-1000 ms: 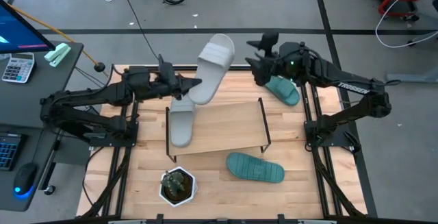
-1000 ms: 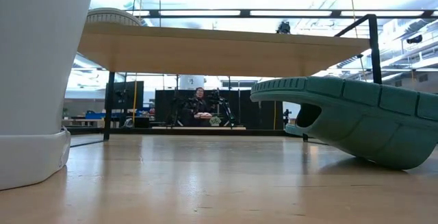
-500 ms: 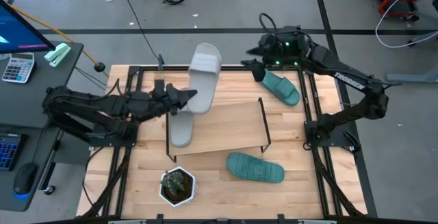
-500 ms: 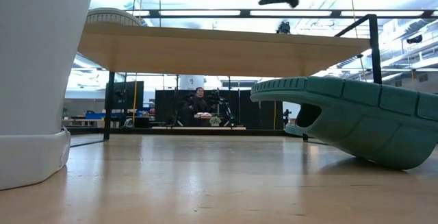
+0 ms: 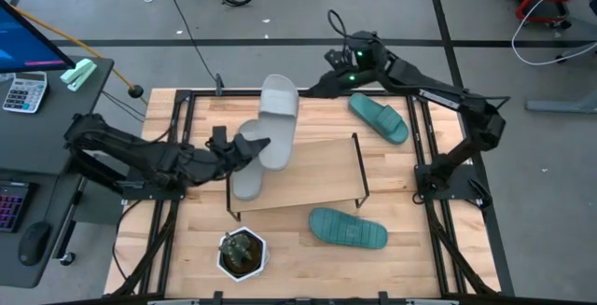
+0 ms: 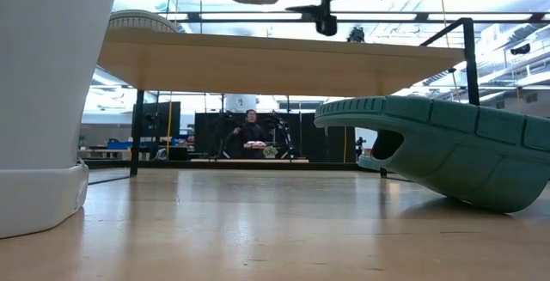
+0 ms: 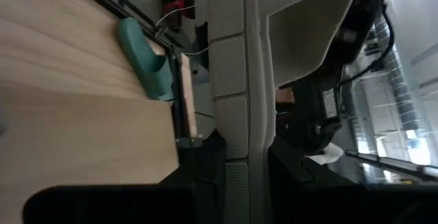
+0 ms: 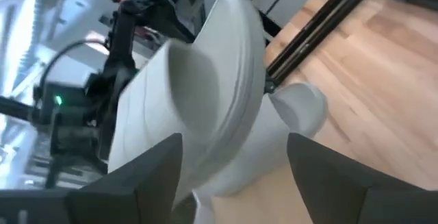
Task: Pick and place slides into the shelf
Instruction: Put the gray slide on the shelf
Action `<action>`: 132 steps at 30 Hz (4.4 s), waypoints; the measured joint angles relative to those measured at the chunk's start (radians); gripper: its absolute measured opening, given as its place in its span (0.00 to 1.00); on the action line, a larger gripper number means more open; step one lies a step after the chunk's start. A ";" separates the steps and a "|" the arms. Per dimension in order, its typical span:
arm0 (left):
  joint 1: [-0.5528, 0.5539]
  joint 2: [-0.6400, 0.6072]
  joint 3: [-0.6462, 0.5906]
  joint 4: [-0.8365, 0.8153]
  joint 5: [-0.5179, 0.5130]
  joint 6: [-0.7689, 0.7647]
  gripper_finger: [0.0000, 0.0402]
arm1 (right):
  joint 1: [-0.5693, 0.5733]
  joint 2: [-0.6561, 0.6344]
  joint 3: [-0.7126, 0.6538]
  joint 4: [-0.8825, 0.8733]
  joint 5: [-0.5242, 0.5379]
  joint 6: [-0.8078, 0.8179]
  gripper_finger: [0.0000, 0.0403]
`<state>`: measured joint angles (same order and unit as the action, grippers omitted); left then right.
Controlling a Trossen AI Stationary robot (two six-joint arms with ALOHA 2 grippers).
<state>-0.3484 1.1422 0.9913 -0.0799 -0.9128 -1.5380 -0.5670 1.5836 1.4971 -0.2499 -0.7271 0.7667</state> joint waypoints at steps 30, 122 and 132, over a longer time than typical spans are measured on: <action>-0.032 0.075 0.000 -0.010 -0.059 -0.063 0.17 | -0.005 0.162 0.000 0.225 -0.118 0.195 0.67; -0.161 -0.222 -0.001 -0.021 -0.429 0.529 0.57 | 0.065 0.351 0.000 0.272 -0.055 0.157 0.08; -0.161 -0.222 -0.001 -0.020 -0.430 0.528 0.57 | 0.066 0.374 0.000 0.261 -0.029 0.149 0.08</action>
<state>-0.5091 0.9203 0.9905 -0.0998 -1.3423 -1.0096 -0.5007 1.9572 1.4971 0.0115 -0.7563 0.9160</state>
